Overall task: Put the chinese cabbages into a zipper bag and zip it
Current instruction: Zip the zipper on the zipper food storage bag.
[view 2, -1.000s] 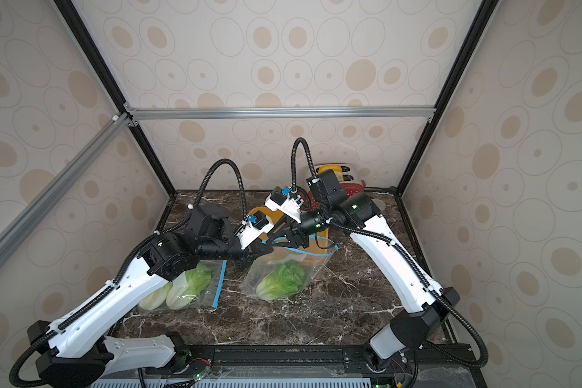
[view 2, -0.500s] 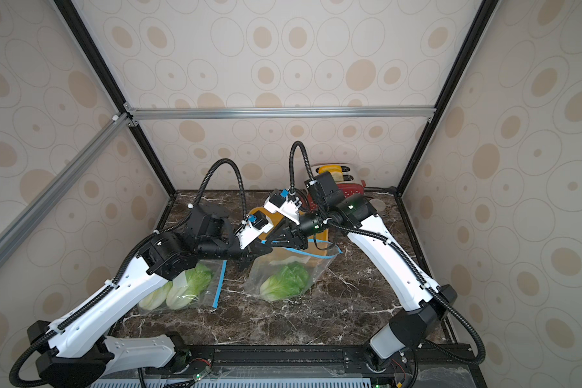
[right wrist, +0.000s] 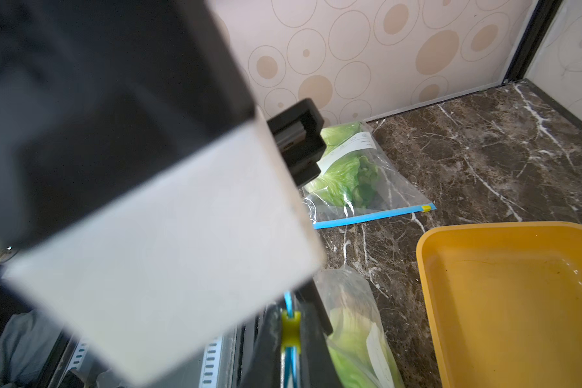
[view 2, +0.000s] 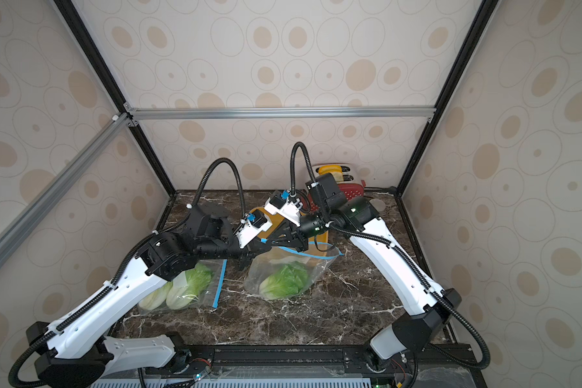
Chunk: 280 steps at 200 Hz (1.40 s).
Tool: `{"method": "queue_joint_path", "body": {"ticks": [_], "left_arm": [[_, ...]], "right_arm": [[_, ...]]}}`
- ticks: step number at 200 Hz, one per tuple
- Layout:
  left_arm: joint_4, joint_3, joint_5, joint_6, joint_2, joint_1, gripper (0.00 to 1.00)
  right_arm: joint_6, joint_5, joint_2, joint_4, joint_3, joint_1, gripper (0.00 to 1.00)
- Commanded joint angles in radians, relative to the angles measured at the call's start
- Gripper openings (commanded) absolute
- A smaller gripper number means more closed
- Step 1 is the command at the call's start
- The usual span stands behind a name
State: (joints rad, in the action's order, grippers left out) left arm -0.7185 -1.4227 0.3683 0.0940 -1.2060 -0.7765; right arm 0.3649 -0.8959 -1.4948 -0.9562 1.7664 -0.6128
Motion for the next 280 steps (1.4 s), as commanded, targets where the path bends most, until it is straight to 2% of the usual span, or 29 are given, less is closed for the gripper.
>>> {"method": "queue_joint_path", "body": {"ticks": [1, 42, 90, 122, 178, 224, 280], "left_arm": [[0.067, 0.004, -0.043, -0.038, 0.085, 0.008, 0.00], [0.051, 0.006, -0.110, -0.069, 0.122, 0.010, 0.00], [-0.021, -0.027, -0.315, -0.131, 0.175, 0.021, 0.00], [-0.034, -0.013, -0.404, -0.162, 0.225, 0.038, 0.00], [-0.084, -0.034, -0.469, -0.179, 0.246, 0.072, 0.00], [-0.131, -0.061, -0.568, -0.207, 0.229, 0.084, 0.00], [-0.148, -0.048, -0.563, -0.220, 0.232, 0.088, 0.00]], "right_arm": [[0.028, 0.077, 0.051, -0.056, -0.012, 0.001, 0.00], [0.034, 0.143, 0.087, -0.082, -0.018, 0.004, 0.00], [0.002, 0.211, 0.142, -0.098, -0.052, 0.026, 0.00], [-0.052, 0.199, 0.217, -0.045, -0.127, 0.068, 0.00], [-0.110, 0.325, 0.272, -0.113, -0.146, 0.095, 0.00], [-0.184, 0.422, 0.319, -0.150, -0.165, 0.134, 0.00], [-0.262, 0.473, 0.353, -0.186, -0.149, 0.175, 0.00]]}}
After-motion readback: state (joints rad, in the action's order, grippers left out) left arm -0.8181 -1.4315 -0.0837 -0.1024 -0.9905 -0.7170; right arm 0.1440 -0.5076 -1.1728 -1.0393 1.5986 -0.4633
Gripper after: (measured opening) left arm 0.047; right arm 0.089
